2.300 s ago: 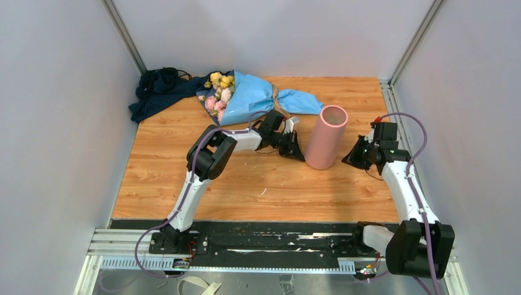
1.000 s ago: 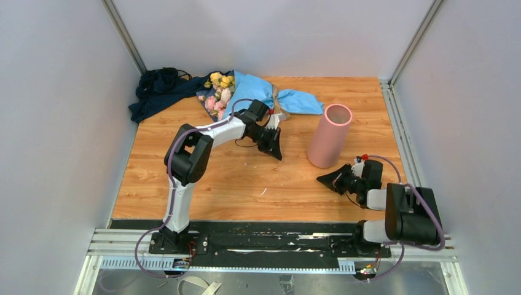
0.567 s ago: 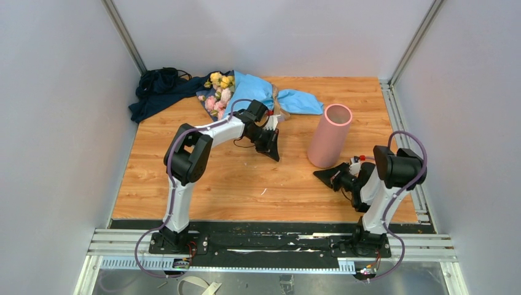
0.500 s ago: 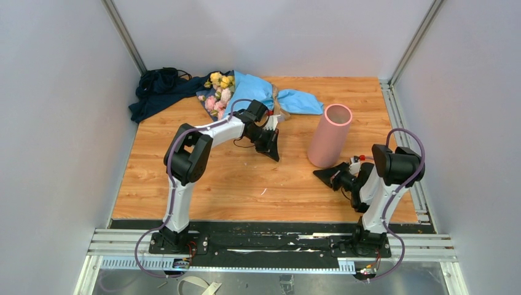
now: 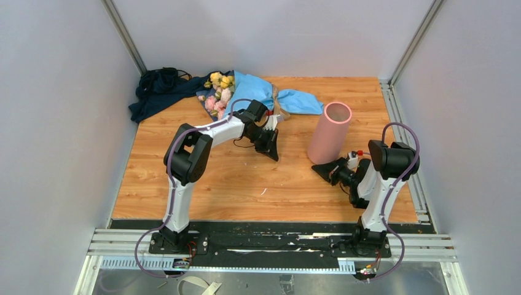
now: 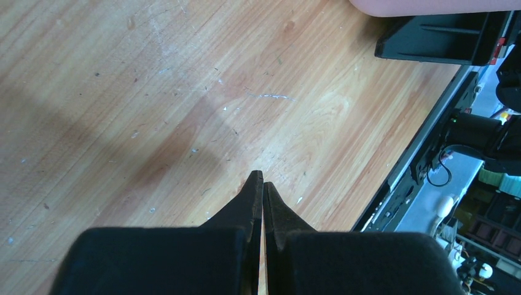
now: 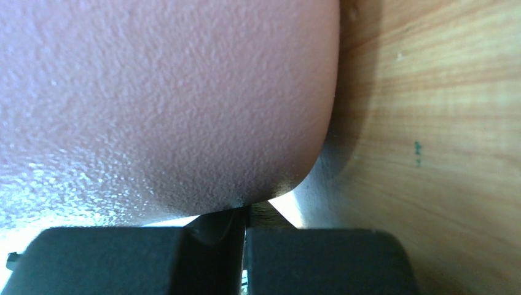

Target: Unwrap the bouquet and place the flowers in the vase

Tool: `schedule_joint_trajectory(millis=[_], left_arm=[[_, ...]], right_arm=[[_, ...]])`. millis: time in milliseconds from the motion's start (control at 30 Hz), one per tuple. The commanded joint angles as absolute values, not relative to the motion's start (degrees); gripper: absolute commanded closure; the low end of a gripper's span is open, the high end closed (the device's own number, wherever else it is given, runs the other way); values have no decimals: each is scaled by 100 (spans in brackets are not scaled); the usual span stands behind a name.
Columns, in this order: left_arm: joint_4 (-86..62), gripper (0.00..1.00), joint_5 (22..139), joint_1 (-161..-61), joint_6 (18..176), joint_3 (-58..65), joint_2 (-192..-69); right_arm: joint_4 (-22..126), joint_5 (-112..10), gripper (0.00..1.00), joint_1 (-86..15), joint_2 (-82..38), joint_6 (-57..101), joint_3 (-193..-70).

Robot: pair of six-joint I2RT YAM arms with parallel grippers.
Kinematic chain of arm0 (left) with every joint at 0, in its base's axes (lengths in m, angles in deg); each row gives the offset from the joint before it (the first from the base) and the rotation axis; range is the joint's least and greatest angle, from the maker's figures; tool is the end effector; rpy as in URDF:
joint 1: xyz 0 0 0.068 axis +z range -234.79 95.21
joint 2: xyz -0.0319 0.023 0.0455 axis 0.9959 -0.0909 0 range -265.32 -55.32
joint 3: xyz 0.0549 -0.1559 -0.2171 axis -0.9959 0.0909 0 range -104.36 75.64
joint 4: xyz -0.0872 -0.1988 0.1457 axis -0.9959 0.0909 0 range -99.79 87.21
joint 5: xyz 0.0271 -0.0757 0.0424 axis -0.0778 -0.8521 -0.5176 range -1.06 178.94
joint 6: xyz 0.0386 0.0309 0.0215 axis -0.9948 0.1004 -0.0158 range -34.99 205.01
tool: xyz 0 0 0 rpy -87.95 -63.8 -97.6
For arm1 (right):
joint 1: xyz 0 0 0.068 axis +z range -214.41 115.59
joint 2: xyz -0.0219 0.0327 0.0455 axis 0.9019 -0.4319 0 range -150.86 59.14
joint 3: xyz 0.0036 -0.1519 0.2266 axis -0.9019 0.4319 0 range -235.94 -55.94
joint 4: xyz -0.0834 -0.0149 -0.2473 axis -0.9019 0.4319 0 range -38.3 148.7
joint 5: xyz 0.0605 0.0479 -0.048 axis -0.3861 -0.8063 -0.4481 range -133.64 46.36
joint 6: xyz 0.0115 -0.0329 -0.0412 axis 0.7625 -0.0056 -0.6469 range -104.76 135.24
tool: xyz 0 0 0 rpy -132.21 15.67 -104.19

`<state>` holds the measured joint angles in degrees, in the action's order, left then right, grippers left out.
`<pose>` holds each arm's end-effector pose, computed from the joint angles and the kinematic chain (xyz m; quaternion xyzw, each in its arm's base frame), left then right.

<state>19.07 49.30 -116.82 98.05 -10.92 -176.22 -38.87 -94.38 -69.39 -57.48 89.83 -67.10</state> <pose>0.3588 -0.2514 0.1608 0.2285 0.8896 -0.3882 0.0749 0.2257 0.0079 0.0726 0.2577 0.7176 0.5932 0.2584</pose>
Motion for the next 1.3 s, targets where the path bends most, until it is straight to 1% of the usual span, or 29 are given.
schedule_joint_trajectory(millis=[0, 433, 967, 1267], left_arm=[[1985, 100, 5062, -11660, 9785, -1155, -17574], [2071, 100, 5153, -11660, 9732, -1333, -17711], [2115, 100, 5043, -11551, 9724, -1641, -17923], [2108, 100, 4953, -11387, 9789, -1854, -18039]], right_arm=[[-3971, -9000, 100, -6832, -6133, 8918, -7112], [-3811, -8801, 100, -6785, -6747, 9352, -8221], [-2209, -8823, 100, -6706, -6628, 8985, -9609], [-1932, -8796, 100, -6671, -6666, 8930, -9888]])
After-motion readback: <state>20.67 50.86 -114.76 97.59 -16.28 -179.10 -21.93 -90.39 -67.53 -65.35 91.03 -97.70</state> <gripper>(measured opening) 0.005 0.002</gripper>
